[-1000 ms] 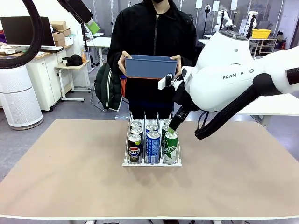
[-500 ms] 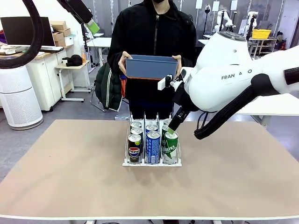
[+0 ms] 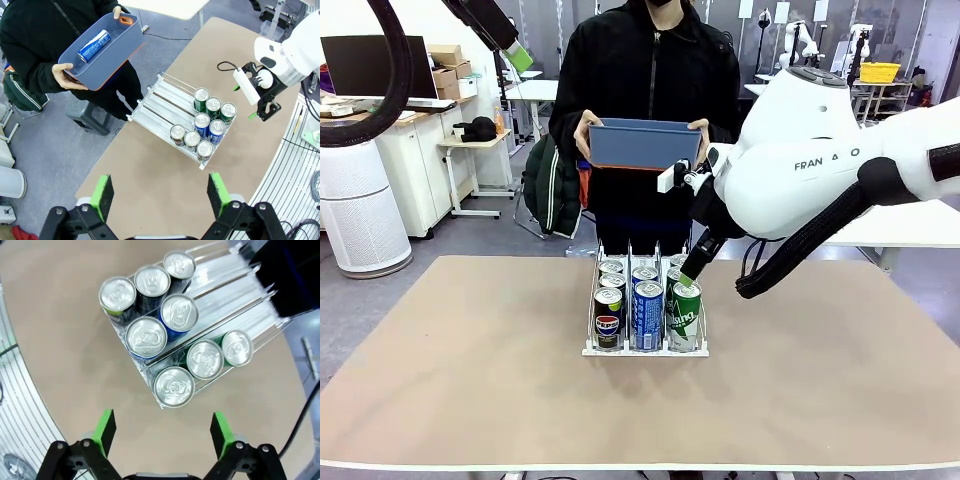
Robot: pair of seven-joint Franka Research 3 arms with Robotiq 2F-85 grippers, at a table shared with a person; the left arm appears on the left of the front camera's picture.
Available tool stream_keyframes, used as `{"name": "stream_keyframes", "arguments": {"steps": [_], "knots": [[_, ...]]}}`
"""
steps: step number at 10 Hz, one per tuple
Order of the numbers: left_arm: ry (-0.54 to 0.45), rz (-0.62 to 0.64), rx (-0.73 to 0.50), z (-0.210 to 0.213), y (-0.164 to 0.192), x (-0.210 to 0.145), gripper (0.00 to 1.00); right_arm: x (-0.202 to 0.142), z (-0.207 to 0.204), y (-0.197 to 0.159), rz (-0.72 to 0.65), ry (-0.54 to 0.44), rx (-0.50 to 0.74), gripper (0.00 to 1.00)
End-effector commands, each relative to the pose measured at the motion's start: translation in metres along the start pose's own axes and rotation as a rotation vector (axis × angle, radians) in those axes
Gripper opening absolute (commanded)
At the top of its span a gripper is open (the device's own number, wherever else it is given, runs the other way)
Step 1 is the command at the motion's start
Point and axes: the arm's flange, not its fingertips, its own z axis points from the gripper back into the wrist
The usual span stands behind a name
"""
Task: Fill the beverage cans into the dispenser.
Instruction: Pick up the Ionic drink handed by the human.
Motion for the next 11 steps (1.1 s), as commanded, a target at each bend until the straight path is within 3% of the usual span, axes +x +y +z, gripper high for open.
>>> {"name": "stream_keyframes", "arguments": {"steps": [1,5,11], "knots": [[-0.004,0.0,-0.012,-0.001,0.0,-0.001,1.0,0.001,0.04,-0.016,0.053,-0.085,-0.002,1.0],[-0.004,0.0,-0.012,-0.001,0.0,-0.001,1.0,0.006,0.128,-0.067,0.03,-0.206,-0.027,1.0],[-0.004,0.0,-0.012,-0.001,0.0,-0.001,1.0,0.017,0.264,-0.133,0.043,-0.19,0.039,1.0]]}}
